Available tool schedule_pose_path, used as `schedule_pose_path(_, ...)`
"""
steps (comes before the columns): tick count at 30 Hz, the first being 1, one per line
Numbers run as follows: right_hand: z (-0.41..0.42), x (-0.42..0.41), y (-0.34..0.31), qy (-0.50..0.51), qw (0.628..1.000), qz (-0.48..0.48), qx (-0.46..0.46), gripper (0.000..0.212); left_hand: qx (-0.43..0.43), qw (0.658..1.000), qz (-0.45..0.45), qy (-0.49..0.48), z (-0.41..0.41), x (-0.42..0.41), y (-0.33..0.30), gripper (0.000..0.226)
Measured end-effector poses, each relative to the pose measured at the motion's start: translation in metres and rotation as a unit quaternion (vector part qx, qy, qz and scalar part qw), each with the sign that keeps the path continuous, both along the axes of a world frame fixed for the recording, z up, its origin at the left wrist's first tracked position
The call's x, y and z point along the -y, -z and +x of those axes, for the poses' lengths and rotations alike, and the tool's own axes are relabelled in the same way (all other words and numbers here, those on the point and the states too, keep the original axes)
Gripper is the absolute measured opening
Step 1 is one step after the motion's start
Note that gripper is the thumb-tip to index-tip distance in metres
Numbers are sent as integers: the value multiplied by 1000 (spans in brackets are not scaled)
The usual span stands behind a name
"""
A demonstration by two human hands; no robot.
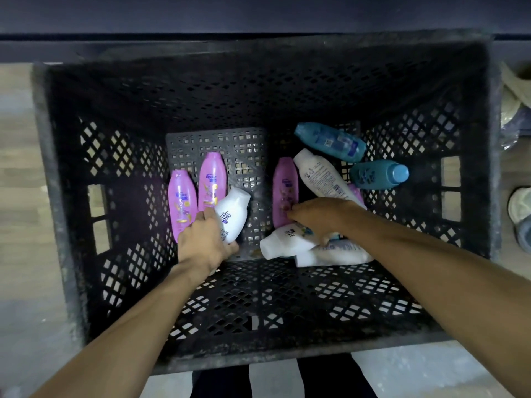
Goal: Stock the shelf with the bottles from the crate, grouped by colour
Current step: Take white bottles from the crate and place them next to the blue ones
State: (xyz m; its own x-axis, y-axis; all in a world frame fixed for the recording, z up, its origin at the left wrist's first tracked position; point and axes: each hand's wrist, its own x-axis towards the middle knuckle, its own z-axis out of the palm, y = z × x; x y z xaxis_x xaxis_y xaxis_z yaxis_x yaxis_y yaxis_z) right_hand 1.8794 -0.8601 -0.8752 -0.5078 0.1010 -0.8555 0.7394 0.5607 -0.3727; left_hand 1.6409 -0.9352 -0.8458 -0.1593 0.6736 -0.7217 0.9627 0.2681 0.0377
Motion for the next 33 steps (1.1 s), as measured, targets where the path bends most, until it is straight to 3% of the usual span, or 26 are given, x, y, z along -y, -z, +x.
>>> schedule_pose_path(3, 2, 5, -3, 33, 999, 32, -13, 74, -8, 1000, 8, -26, -1, 0, -6, 76)
schedule_pose_path(6, 4, 12, -11, 122, 989, 72, -45, 83, 3, 997, 24, -71, -1, 0, -11, 73)
schedule_pose_path(9, 1, 20, -26, 213, 970, 109, -52, 76, 20, 989, 49, -139, 1, -2, -19, 68)
schedule_pose_path(12, -1, 27, -51, 321, 931, 158, -67, 68, 43, 978, 89, -182, 3, -5, -34, 67)
schedule_pose_path(17, -13, 31, -108, 462, 853, 212, -117, 80, 71, 964, 146, -209, 9, -18, -84, 65)
schedule_pose_path(25, -30, 18, -236, 542, 758, 327, -159, 81, 122, 943, 225, -211, 22, -35, -206, 61)
schedule_pose_path(29, -34, 7, -316, 554, 728, 358, -186, 86, 134, 927, 287, -199, 22, -43, -280, 67)
schedule_pose_path(33, -38, 0, -399, 568, 695, 384, -216, 77, 171, 902, 343, -198, 24, -55, -362, 66)
